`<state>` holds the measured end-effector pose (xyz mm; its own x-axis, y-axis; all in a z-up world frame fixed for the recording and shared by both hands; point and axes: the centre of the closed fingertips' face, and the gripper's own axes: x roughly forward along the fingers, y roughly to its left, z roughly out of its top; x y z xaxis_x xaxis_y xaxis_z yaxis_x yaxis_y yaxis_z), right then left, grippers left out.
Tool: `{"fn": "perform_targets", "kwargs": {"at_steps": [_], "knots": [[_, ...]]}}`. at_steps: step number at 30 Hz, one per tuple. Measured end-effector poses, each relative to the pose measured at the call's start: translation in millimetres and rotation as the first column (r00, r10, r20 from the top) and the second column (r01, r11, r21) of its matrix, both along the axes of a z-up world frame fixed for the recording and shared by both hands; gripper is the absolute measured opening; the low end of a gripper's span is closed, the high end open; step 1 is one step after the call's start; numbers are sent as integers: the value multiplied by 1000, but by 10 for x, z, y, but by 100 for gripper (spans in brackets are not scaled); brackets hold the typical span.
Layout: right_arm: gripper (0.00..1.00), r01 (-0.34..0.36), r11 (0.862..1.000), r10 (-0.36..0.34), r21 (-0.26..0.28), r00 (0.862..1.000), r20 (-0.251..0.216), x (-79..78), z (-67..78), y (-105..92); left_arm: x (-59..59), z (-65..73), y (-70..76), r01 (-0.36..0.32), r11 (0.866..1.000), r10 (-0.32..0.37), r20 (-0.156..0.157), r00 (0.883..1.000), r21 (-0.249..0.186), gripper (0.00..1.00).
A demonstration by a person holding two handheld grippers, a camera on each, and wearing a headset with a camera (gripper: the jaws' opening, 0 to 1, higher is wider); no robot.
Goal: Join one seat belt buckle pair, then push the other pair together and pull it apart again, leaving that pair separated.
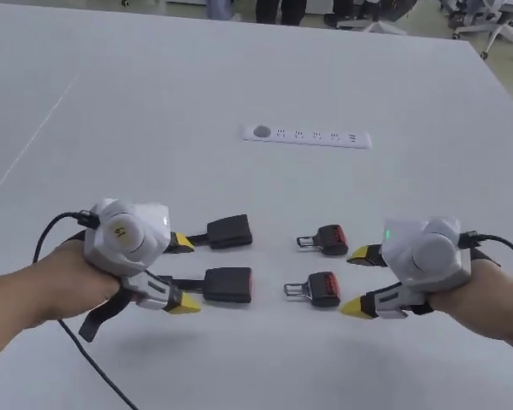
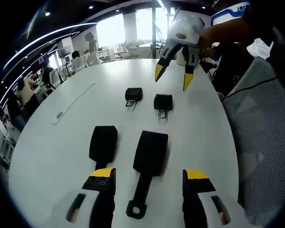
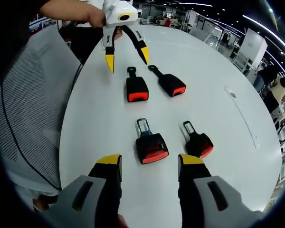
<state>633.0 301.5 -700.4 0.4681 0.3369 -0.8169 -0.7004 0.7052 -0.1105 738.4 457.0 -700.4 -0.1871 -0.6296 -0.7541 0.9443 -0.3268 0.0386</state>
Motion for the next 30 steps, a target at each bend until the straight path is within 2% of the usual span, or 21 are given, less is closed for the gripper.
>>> {"fn": "perform_targets", "kwargs": {"at_steps": [7, 10, 14, 16, 19, 21, 24, 26, 30], "knots": [[44, -57, 998, 57, -7, 998, -34, 65, -91, 41, -34, -57, -170, 50, 999, -50, 15, 999, 15, 54], [39, -64, 998, 64, 15, 997, -47, 92, -121, 89, -44, -69, -235, 55, 998, -55, -9, 998, 17, 53], [39, -101, 995, 100, -8, 993, -65, 110, -196, 118, -63, -106, -285, 79, 997, -78, -23, 997, 24, 50], [39, -117, 993, 116, -11, 990, -74, 114, -229, 141, -78, -150, -304, 94, 995, -93, -24, 995, 34, 50], [39, -140, 990, 137, -29, 987, -85, 126, -283, 146, -67, -216, -319, 115, 992, -115, -5, 993, 55, 50], [39, -145, 989, 141, -33, 986, -92, 139, -309, 147, -81, -239, -342, 125, 990, -124, -15, 992, 62, 49], [38, -160, 986, 155, -42, 982, -107, 127, -344, 147, -132, -292, -364, 160, 984, -159, -19, 987, 81, 45], [38, -163, 986, 158, -42, 981, -111, 128, -345, 135, -115, -353, -342, 197, 973, -201, 24, 979, 116, 45], [36, -159, 986, 154, -40, 981, -122, 137, -358, 111, -186, -377, -357, 224, 968, -226, 5, 974, 117, 43]]}}
